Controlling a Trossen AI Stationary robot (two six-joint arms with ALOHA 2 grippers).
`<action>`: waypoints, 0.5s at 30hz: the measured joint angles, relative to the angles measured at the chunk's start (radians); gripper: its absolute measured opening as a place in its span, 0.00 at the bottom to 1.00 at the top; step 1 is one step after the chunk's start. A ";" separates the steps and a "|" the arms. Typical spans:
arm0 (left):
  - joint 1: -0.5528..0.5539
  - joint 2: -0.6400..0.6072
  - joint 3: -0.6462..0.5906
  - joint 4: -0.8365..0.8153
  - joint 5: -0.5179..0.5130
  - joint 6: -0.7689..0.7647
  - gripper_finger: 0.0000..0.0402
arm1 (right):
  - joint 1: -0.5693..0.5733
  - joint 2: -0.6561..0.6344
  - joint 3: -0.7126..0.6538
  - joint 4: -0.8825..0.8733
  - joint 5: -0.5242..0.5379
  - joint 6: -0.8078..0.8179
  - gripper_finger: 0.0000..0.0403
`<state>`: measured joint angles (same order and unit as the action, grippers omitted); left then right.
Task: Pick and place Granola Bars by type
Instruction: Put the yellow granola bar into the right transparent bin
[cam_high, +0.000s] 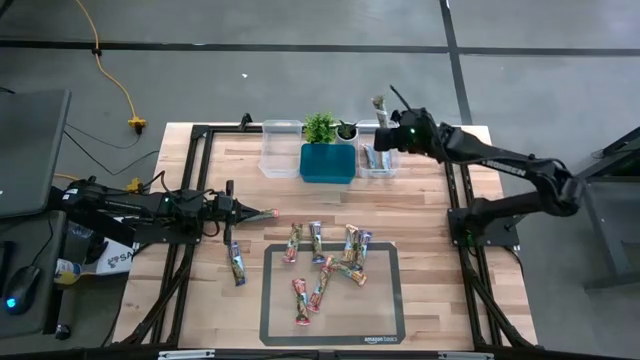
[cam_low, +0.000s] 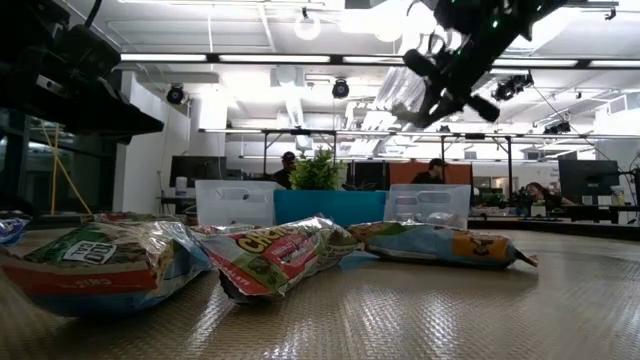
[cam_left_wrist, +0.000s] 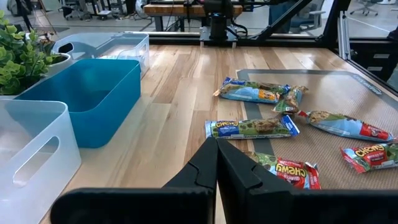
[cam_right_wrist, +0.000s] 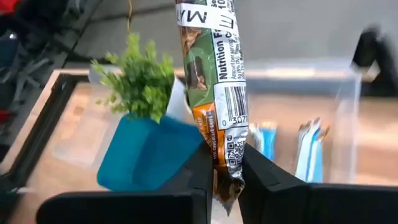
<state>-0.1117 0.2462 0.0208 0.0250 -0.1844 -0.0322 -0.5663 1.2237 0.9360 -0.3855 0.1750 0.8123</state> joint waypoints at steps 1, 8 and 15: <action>0.000 0.000 0.000 0.000 0.000 0.000 0.00 | -0.019 0.017 0.000 0.000 -0.041 0.013 0.09; 0.000 0.000 0.000 0.000 0.000 0.000 0.00 | -0.093 0.139 0.000 -0.001 -0.247 0.096 0.10; 0.000 0.000 0.000 0.000 0.000 0.000 0.00 | -0.109 0.209 0.000 -0.043 -0.366 0.156 0.09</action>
<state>-0.1119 0.2462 0.0208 0.0250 -0.1842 -0.0322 -0.6750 1.4323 0.9356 -0.4288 -0.1913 0.9681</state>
